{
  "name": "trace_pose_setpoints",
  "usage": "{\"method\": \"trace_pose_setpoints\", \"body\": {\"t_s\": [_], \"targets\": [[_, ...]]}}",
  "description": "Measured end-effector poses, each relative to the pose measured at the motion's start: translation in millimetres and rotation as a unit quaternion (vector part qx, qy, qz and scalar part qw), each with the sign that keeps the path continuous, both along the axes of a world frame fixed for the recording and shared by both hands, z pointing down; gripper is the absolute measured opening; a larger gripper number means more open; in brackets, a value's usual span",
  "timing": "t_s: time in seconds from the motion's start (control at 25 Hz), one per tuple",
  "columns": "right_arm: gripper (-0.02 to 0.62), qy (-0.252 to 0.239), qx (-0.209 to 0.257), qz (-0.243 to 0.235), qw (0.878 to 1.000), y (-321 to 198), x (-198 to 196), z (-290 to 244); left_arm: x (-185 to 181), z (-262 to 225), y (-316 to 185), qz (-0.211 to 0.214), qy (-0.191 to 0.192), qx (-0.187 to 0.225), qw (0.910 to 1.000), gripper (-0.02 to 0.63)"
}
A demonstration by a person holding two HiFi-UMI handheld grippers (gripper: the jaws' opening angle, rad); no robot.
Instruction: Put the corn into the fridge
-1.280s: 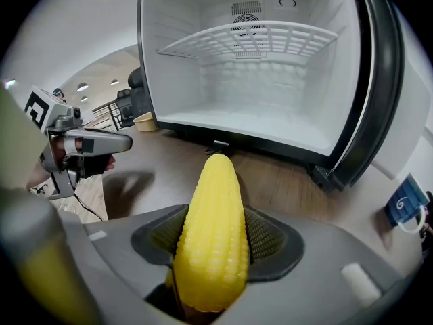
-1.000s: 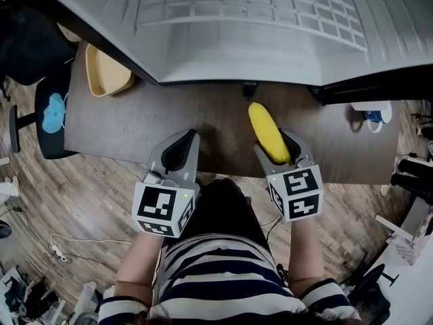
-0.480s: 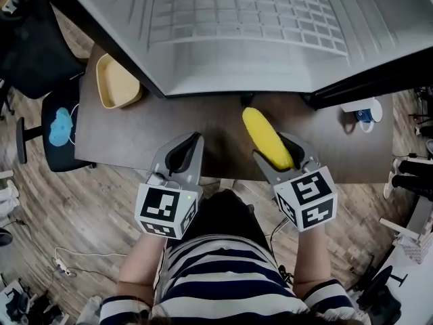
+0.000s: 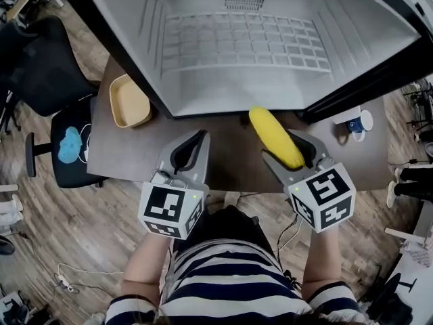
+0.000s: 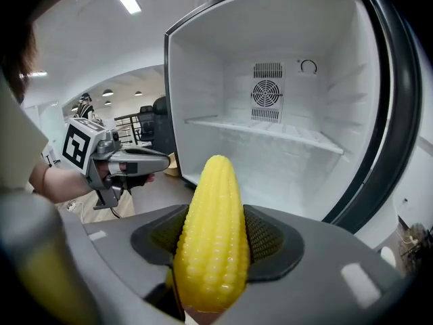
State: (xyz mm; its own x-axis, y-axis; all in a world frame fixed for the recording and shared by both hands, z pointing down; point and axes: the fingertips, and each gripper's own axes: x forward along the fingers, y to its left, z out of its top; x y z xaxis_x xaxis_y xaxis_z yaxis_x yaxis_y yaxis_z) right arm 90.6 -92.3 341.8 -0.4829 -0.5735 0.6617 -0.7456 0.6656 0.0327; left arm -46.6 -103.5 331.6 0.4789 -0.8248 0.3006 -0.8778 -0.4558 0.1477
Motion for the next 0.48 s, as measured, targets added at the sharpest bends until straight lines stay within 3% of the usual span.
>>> {"method": "trace_pose_setpoints", "body": {"t_s": [0.48], "targets": [[0.258, 0.000, 0.081, -0.023, 0.996, -55.2, -10.6, -75.2, 5.3, -60.6, -31.3, -0.019, 0.001, 0.076, 0.9969, 0.000]]}}
